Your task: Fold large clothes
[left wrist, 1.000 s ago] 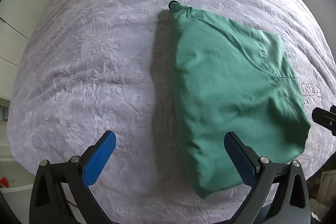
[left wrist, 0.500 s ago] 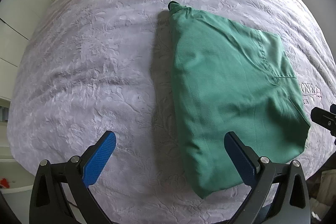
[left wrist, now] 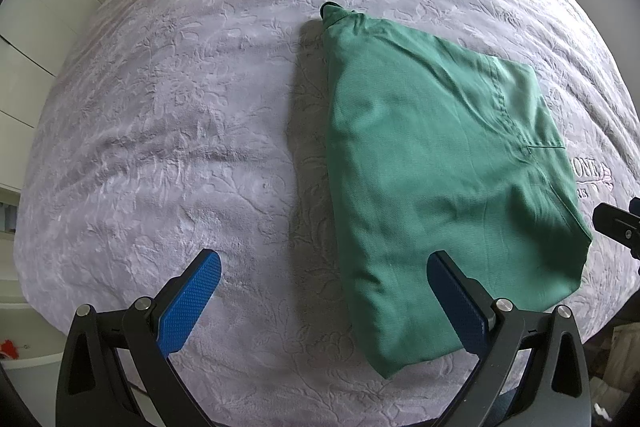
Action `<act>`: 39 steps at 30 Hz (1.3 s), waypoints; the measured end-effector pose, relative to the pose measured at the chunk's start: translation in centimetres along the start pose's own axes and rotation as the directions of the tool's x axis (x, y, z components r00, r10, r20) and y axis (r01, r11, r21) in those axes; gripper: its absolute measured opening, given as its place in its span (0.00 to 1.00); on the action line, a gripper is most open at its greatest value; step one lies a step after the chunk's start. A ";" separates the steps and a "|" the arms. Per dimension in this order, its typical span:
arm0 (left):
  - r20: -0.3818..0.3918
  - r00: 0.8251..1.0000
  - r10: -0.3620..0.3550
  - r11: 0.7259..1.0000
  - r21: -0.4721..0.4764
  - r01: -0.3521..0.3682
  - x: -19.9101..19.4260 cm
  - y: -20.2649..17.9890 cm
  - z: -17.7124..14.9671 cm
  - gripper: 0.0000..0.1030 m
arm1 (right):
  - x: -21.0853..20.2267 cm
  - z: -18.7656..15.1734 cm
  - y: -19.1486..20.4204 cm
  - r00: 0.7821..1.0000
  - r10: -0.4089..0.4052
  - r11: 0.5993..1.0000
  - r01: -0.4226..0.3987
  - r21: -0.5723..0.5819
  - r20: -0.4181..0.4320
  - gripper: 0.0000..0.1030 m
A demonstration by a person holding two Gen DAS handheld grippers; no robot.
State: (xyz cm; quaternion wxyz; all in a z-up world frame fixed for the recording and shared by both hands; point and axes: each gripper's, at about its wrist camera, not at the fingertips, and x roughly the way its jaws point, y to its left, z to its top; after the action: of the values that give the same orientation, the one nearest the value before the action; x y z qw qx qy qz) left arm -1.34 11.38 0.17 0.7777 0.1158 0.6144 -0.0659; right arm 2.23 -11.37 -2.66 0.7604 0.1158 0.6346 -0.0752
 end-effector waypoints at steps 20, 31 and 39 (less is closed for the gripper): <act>0.002 1.000 0.004 1.000 0.004 -0.004 0.0 0.0 0.1 1.00 | 0.0 0.0 0.2 1.000 -0.001 1.000 0.001 -0.002 -0.002 1.00; 0.005 1.000 0.003 1.000 0.009 -0.003 0.0 -0.1 0.1 1.00 | 0.1 0.1 0.4 1.000 -0.002 1.000 0.002 -0.008 -0.003 1.00; 0.012 1.000 -0.011 1.000 0.001 0.011 -0.2 -0.1 0.3 1.00 | 0.3 0.1 0.6 1.000 -0.001 1.000 0.001 -0.009 -0.008 1.00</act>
State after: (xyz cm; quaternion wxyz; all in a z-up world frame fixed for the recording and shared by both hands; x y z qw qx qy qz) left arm -1.15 11.23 0.40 0.7811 0.1126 0.6101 -0.0712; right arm 2.58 -10.77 -2.91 0.7583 0.1124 0.6380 -0.0723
